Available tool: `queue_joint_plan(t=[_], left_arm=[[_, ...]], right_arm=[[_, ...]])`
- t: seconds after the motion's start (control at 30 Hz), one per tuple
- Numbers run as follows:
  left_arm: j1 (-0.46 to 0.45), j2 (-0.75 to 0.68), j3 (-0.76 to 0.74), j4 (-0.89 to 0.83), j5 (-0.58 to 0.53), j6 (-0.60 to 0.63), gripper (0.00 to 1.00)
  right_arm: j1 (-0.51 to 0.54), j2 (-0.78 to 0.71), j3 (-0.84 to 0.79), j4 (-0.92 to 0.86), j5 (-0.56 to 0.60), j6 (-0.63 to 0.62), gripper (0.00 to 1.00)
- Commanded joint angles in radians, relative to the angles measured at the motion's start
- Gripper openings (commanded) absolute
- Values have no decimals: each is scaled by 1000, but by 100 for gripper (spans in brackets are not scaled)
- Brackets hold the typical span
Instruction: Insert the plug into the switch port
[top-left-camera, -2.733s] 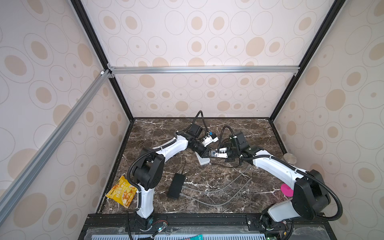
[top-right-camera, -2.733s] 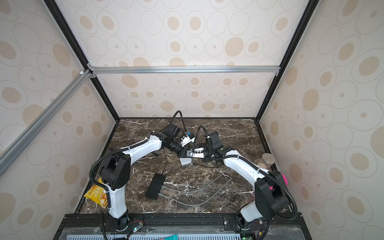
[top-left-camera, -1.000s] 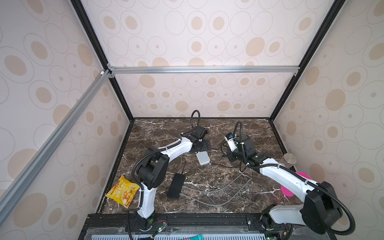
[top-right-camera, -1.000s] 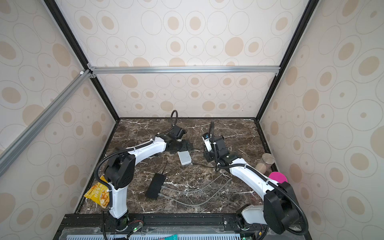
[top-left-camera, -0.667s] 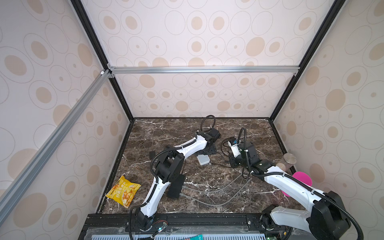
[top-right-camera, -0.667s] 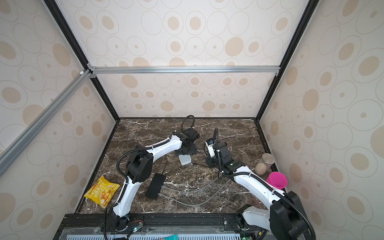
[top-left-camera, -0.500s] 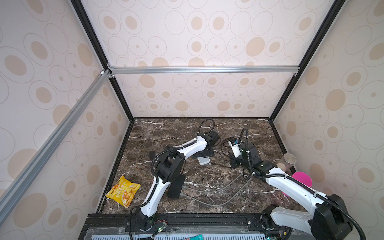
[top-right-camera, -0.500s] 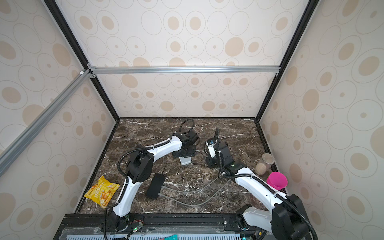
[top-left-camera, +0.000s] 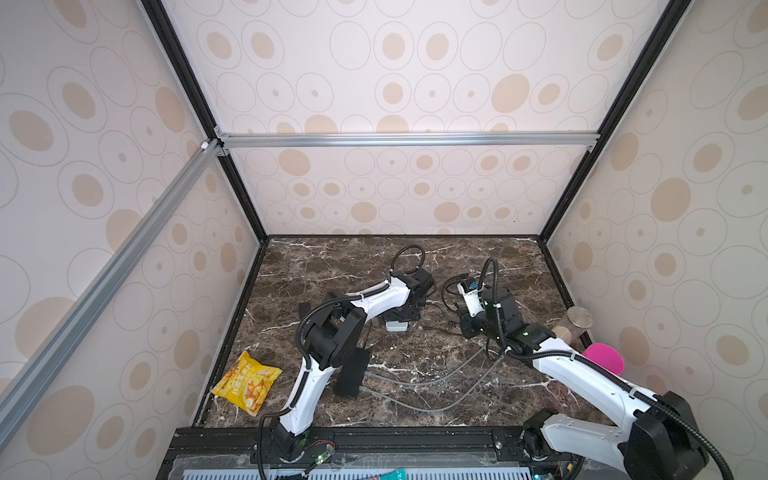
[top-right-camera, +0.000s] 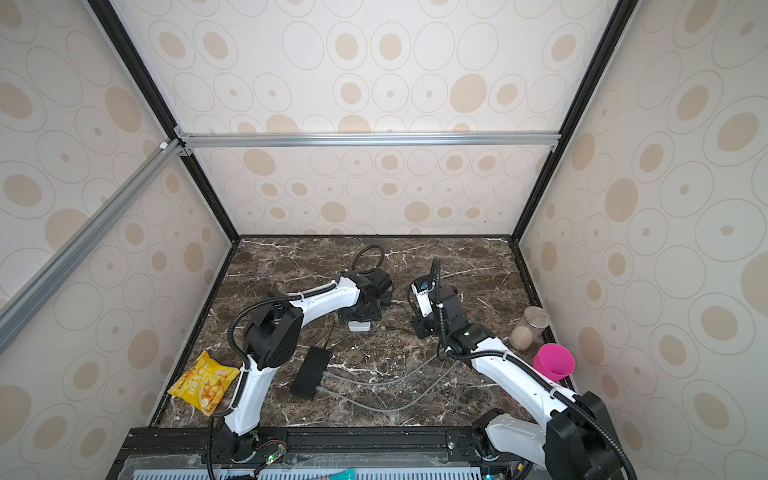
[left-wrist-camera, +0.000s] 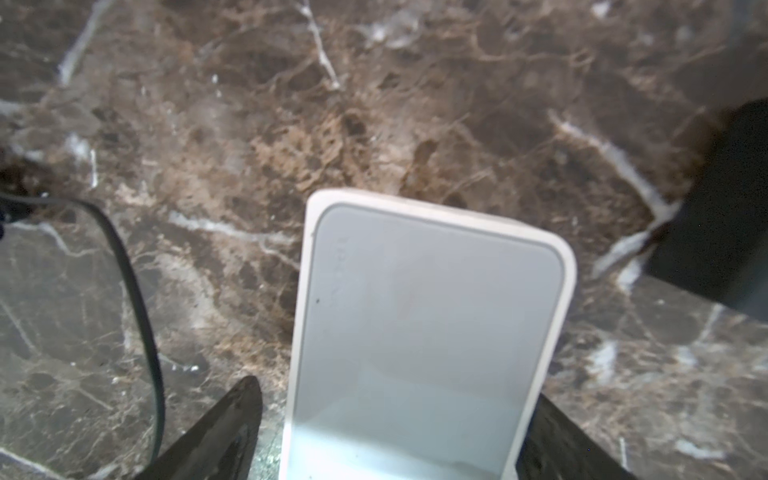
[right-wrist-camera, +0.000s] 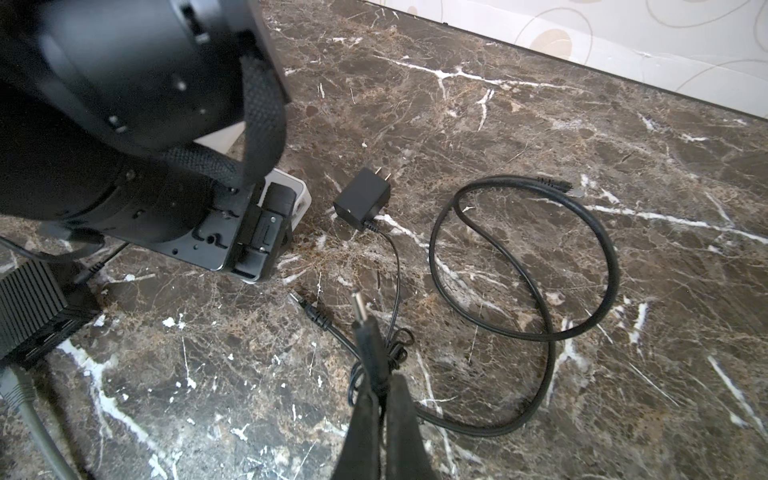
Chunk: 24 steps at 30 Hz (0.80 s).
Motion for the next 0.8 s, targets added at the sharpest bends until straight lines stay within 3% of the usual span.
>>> queue_joint_plan(t=[0.0, 0.17, 0.3, 0.63, 0.77], left_arm=[[0, -94, -96, 125, -23, 67, 89], [31, -243, -348, 424, 95, 176, 86], [66, -297, -452, 538, 193, 223, 83], [70, -404, -356, 431, 115, 427, 81], [70, -499, -344, 452, 134, 530, 80]], right_arm=[[3, -29, -19, 3, -11, 4, 0], [3, -51, -26, -3, -14, 3, 0], [4, -73, -35, -2, -17, 0, 0], [4, -79, -26, -13, -20, 6, 0], [4, -73, -1, -44, -7, -8, 0]])
